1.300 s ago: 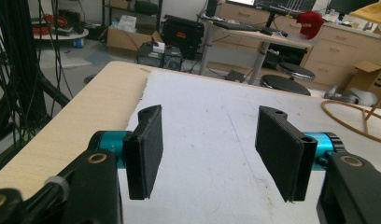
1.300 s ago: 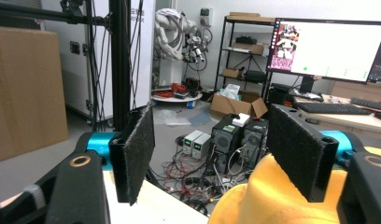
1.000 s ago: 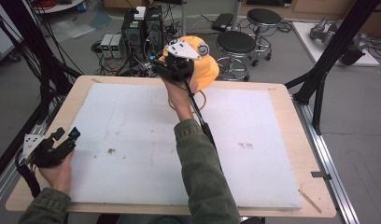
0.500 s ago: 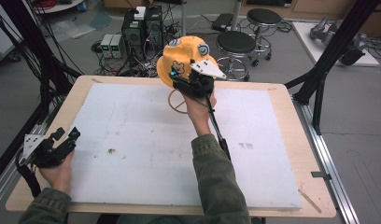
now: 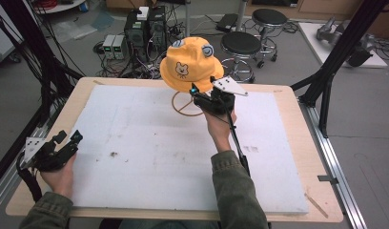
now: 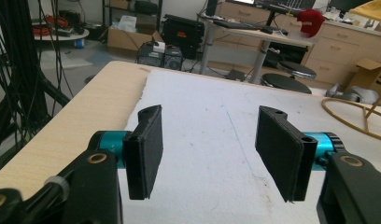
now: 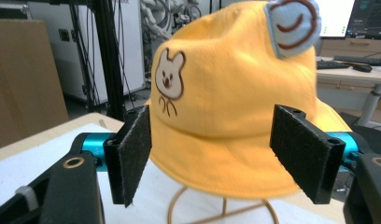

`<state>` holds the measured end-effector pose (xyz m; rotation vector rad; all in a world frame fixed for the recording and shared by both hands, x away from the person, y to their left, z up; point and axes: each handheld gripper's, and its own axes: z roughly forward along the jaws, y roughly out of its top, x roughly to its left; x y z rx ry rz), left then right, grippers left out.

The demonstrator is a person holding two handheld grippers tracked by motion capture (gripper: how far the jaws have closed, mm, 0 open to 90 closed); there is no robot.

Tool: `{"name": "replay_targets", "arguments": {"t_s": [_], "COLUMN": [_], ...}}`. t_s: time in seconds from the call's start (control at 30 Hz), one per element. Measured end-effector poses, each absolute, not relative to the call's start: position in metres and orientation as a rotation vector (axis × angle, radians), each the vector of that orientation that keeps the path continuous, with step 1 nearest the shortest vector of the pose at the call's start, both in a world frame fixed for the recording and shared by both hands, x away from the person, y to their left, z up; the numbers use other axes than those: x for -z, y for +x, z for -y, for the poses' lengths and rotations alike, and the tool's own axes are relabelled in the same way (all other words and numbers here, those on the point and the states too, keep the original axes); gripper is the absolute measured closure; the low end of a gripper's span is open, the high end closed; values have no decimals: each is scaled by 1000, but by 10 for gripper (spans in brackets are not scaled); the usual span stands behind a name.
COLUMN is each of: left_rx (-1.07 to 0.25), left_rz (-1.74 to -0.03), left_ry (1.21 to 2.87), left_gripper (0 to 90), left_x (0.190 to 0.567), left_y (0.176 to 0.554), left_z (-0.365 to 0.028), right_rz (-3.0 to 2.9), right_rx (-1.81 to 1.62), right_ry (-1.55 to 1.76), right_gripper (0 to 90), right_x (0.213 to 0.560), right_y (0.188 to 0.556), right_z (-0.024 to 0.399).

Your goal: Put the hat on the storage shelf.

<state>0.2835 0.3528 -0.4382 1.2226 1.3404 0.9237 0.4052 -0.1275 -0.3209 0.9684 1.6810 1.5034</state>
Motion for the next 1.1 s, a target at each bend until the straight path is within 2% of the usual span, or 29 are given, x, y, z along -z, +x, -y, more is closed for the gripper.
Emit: {"name": "replay_targets", "arguments": {"t_s": [0.87, 1.1], "left_rx": [-908, -905], "left_rz": [-1348, -1351], "left_ry": [1210, 1208], "left_gripper": [417, 417], "left_x": [438, 438], "left_y": [279, 277], "left_z": [-354, -354], "right_rz": [-1550, -1513], "right_rx": [-1400, -1399], "right_ry": [1078, 1073], "right_gripper": [256, 237], "right_x": [345, 342], "right_y": [338, 317], "right_z": [204, 221]}}
